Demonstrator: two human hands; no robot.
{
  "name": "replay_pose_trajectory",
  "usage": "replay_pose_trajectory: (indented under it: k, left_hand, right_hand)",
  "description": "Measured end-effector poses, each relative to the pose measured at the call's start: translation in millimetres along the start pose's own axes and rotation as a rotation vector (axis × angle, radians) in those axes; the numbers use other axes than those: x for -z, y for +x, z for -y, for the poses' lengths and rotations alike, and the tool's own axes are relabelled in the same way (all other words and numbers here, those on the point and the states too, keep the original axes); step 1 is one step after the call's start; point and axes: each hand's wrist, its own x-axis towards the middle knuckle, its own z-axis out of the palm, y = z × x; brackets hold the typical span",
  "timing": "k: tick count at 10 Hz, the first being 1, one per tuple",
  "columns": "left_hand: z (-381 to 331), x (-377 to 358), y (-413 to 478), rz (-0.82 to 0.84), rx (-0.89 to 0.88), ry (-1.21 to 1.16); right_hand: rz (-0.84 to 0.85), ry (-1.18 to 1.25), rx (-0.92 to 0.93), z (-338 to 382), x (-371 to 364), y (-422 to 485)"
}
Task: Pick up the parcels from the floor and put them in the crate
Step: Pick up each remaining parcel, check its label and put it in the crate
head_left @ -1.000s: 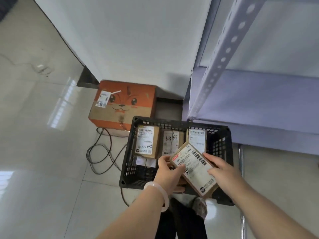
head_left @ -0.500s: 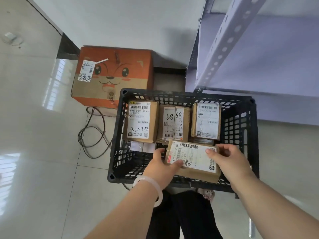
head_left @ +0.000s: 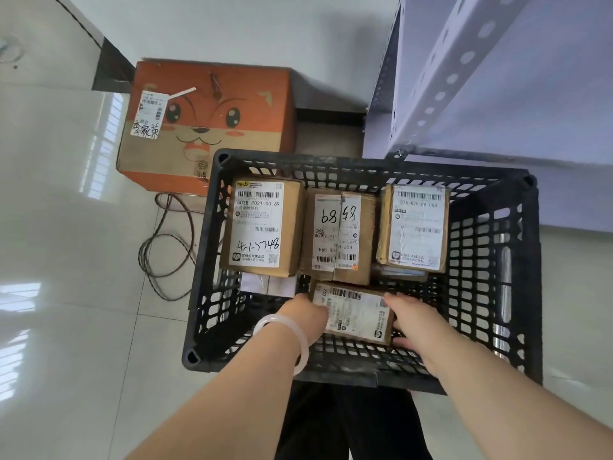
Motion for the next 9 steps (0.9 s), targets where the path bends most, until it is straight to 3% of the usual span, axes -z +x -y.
replay_pose_trajectory:
  k: [1, 3, 4, 5, 7, 9]
  left_hand:
    - [4.5, -9.7, 18.7, 0.024, 0.078, 0.024]
    - [9.7, -9.7, 27.8, 0.035, 0.078, -0.083]
    - [7.1, -3.5, 17.7, 0.069, -0.013, 0.137]
    - [19.7, 1.3, 10.8, -0.051, -0.028, -0.102]
    - [9.1, 25.2, -72.1, -0.083, -0.212, -0.242]
    - [-56.0, 68.6, -203.1, -0.11, -0.535, -0.536]
  right_hand:
    - [-0.052, 0.025, 0.009, -3.2, -9.6, 14.6]
    - [0.045, -0.072, 0.008, -6.0, -26.1, 27.0]
    - [0.05, -0.137, 0.064, -3.8, -24.4, 21.5]
    - [0.003, -0.175, 0.116, 1.1, -8.2, 0.8]
    - [-0.027, -0.182, 0.285, 21.2, 34.7, -86.6]
    - [-0.173, -0.13, 0.587, 68.5, 83.4, -231.9]
